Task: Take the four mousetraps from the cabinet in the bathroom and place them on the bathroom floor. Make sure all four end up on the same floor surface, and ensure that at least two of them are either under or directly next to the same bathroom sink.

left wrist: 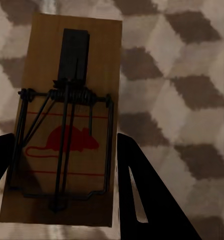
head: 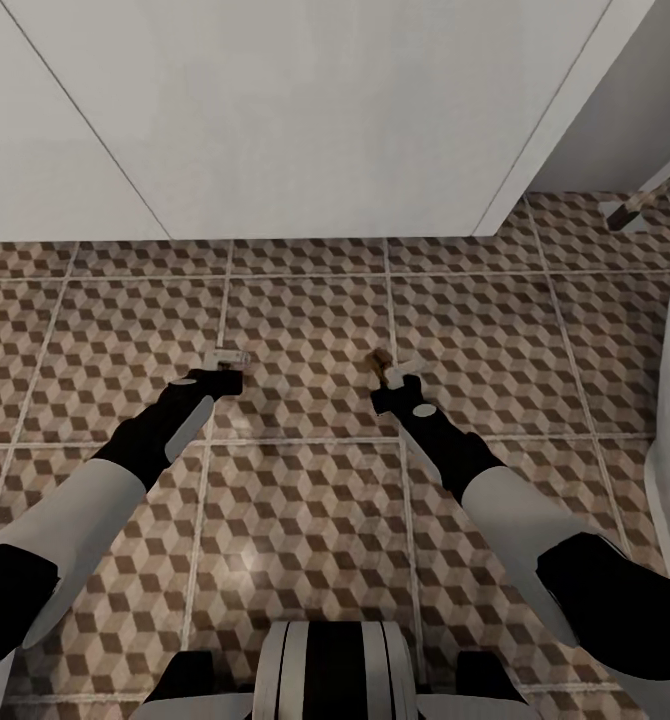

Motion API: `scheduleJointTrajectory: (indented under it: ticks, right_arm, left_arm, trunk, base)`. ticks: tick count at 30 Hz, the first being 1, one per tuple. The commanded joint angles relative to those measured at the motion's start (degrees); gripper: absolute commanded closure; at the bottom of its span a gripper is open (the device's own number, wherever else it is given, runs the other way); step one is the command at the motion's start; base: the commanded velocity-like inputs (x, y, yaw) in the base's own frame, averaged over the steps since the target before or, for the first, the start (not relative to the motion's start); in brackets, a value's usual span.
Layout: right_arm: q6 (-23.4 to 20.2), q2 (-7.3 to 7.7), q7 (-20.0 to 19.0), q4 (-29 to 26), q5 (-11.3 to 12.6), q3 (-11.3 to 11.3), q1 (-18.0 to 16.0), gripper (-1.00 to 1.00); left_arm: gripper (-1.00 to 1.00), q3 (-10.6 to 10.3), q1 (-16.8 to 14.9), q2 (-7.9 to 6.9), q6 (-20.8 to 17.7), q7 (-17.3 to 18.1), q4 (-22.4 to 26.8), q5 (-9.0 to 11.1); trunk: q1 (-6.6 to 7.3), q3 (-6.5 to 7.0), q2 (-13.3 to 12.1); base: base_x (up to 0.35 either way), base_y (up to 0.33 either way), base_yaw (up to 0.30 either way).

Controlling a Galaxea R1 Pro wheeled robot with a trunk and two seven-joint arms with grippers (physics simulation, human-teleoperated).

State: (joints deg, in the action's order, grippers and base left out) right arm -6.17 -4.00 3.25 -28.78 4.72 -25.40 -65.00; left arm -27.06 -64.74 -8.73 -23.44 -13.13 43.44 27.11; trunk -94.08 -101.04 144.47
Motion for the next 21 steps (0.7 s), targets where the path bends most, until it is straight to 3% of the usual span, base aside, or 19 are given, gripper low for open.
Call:
scheduleJointTrajectory:
  ticks: [1,6,21]
  right_arm:
    - [1.23,0.08,0.34,-0.1,0.6,-0.38,-0.04,1.0]
    - [3.42,0.06,0.35,-0.13,0.57,-0.35,-0.05,1.0]
    - [4.14,-0.07,0.37,-0.47,0.56,-0.6,-0.04,1.0]
  left_arm:
    - [1.0,-0.37,-0.04,-0.12,-0.21,-0.61,0.4,0.4]
    - [1.0,-0.44,-0.04,-0.19,-0.21,-0.62,0.8,0.4]
    - [1.0,-0.45,0.1,-0.16,-0.14,-0.67,0.52,0.4]
  trunk:
    - [0.01,-0.04,0.01]
    - [0.01,-0.05,0.01]
    - [0.01,-0.05,0.01]
  base:
    - [0.0,0.0,0.0]
    - [0.0,0.0,0.0]
    - [0.0,0.0,0.0]
